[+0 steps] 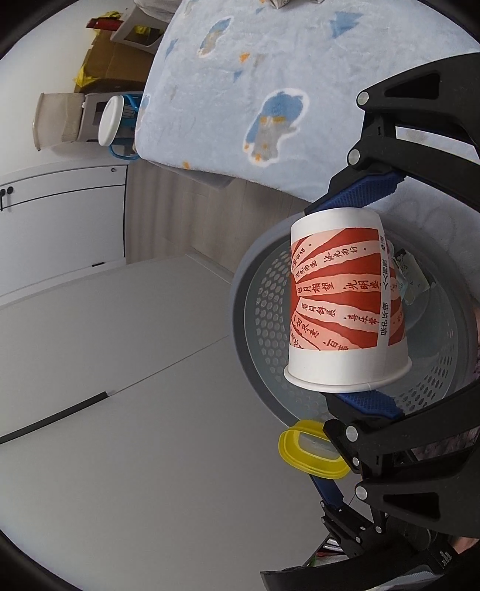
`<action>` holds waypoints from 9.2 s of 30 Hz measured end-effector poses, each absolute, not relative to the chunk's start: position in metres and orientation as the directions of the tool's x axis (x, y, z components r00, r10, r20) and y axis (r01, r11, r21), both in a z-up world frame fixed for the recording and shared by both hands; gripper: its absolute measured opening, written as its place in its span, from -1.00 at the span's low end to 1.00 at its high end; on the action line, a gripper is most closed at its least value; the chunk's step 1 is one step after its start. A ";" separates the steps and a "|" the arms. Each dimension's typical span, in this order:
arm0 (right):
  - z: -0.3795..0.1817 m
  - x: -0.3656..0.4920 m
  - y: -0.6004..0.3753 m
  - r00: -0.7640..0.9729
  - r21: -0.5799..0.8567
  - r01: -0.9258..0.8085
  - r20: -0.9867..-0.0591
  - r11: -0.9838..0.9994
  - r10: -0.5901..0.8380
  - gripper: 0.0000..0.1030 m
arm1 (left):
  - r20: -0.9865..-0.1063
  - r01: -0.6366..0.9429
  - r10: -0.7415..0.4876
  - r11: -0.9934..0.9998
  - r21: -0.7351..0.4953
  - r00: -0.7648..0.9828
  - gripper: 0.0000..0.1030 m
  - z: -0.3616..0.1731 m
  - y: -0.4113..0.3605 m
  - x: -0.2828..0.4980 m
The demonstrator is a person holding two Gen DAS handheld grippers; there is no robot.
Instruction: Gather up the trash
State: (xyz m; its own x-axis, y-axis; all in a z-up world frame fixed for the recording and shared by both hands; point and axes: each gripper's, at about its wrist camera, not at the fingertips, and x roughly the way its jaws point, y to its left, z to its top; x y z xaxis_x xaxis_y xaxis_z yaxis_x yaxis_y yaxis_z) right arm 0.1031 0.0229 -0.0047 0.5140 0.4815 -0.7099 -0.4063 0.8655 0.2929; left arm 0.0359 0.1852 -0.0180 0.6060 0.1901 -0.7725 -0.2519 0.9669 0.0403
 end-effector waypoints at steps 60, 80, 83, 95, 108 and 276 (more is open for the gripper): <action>0.010 0.087 -0.051 0.592 0.287 -0.294 -0.694 0.912 0.410 0.69 | -0.751 -0.174 0.137 0.984 0.031 0.645 0.53 -0.008 0.134 0.036; 0.000 0.071 -0.167 0.662 0.292 -0.056 -0.705 0.955 0.255 0.69 | -0.746 -0.020 0.017 1.000 0.005 0.665 0.53 -0.009 0.057 0.035; -0.005 0.068 -0.186 0.667 0.294 -0.008 -0.710 0.956 0.224 0.69 | -0.746 0.004 -0.007 1.000 -0.006 0.666 0.53 -0.009 0.047 0.034; -0.021 0.058 -0.249 0.667 0.279 0.155 -0.738 0.948 0.108 0.69 | -0.754 0.077 -0.073 0.997 -0.030 0.653 0.53 -0.012 0.009 0.035; -0.042 0.077 -0.277 0.634 0.227 0.235 -0.773 0.945 0.029 0.73 | -0.773 0.096 -0.093 0.994 -0.042 0.627 0.53 -0.019 -0.001 0.041; 0.019 0.104 -0.134 0.631 0.210 -0.115 -0.740 0.971 0.235 0.64 | -0.726 -0.039 0.081 0.996 0.075 0.683 0.18 0.024 0.062 0.056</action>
State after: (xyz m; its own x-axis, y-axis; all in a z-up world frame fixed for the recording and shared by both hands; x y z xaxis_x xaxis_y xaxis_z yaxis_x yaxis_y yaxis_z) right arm 0.1037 -0.1342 0.0190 0.6310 0.2345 -0.7395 -0.1152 0.9710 0.2097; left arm 0.0562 0.0615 0.0244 0.6831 0.0811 -0.7258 -0.0388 0.9964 0.0749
